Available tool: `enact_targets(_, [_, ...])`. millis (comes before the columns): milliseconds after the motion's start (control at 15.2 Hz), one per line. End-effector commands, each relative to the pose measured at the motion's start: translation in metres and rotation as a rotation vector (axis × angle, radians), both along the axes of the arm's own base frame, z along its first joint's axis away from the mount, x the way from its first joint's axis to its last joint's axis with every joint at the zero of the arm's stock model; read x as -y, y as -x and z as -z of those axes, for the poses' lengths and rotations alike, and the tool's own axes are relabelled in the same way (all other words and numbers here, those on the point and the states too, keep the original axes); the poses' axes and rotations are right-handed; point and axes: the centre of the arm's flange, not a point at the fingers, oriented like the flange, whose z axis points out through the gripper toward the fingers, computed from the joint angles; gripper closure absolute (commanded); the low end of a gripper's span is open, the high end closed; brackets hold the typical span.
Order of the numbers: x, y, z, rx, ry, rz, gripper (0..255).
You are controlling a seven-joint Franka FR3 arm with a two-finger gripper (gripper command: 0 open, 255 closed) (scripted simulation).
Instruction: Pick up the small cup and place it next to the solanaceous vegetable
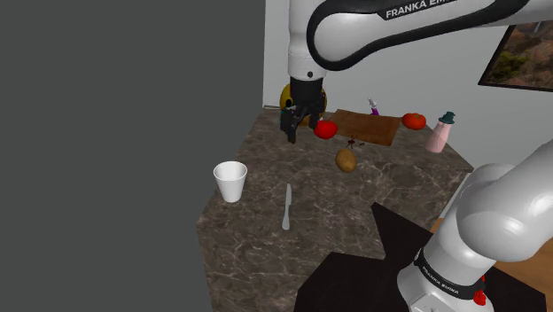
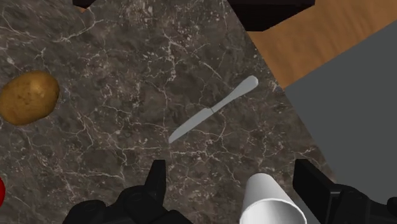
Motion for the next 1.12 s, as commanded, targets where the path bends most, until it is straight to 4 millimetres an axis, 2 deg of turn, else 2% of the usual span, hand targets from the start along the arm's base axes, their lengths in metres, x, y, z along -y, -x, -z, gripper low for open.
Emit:
enact_targets(0, [-0.014, -0.016, 0.014, 0.003, 0.005, 0.007, 0])
enact_targets(1056, [-0.12, -0.155, 0.138, 0.02, 0.058, 0.059, 0])
